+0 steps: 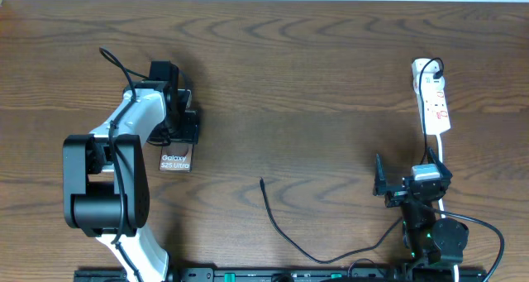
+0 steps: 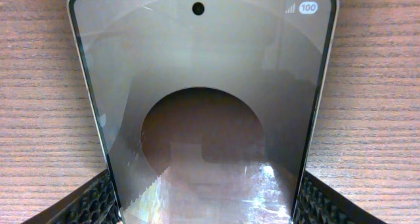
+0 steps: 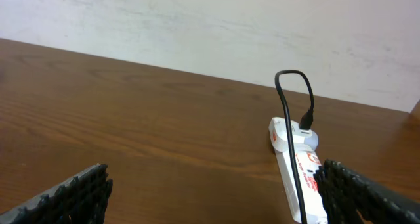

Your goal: Plug charger to phone and switch on socket

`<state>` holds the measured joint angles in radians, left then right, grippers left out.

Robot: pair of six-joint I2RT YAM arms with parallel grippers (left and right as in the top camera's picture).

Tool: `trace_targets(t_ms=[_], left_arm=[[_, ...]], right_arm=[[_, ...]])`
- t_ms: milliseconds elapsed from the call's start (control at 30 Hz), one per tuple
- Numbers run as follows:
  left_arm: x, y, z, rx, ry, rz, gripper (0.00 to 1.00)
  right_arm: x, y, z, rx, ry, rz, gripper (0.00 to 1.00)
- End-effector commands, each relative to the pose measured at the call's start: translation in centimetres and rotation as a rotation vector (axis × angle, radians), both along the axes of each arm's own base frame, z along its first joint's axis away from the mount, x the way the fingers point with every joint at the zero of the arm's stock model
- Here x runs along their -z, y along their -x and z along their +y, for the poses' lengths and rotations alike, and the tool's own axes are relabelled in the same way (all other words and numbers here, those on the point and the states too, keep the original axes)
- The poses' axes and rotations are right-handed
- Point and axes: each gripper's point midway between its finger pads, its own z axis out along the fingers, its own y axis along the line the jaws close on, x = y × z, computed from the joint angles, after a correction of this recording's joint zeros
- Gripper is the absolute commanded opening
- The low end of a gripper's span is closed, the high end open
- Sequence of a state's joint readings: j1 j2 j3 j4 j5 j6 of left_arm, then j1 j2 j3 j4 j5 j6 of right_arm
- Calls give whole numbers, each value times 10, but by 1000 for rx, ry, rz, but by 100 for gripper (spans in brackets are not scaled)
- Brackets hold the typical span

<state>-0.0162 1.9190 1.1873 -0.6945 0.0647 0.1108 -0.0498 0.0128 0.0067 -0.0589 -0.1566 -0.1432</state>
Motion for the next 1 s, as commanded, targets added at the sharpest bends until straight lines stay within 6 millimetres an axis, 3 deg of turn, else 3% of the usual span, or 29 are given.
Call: trace_targets(t_ms=[0,67,467,700,967], left_arm=[[9,6,1,14,-6,32,12],[9,6,1,14,-6,32,8],[-1,1,0,13,-6,2,8],[-35,-16,-1,-17,7,-105,8],[-92,-25,-7,-15,42,-266,8]], right_arm=[[0,0,1,-2,12,-2,99],[0,0,1,-2,11,-2,99],[0,0,1,-2,11,-2,99],[0,0,1,-2,11,-2,99],[0,0,1,-2,11,-2,99]])
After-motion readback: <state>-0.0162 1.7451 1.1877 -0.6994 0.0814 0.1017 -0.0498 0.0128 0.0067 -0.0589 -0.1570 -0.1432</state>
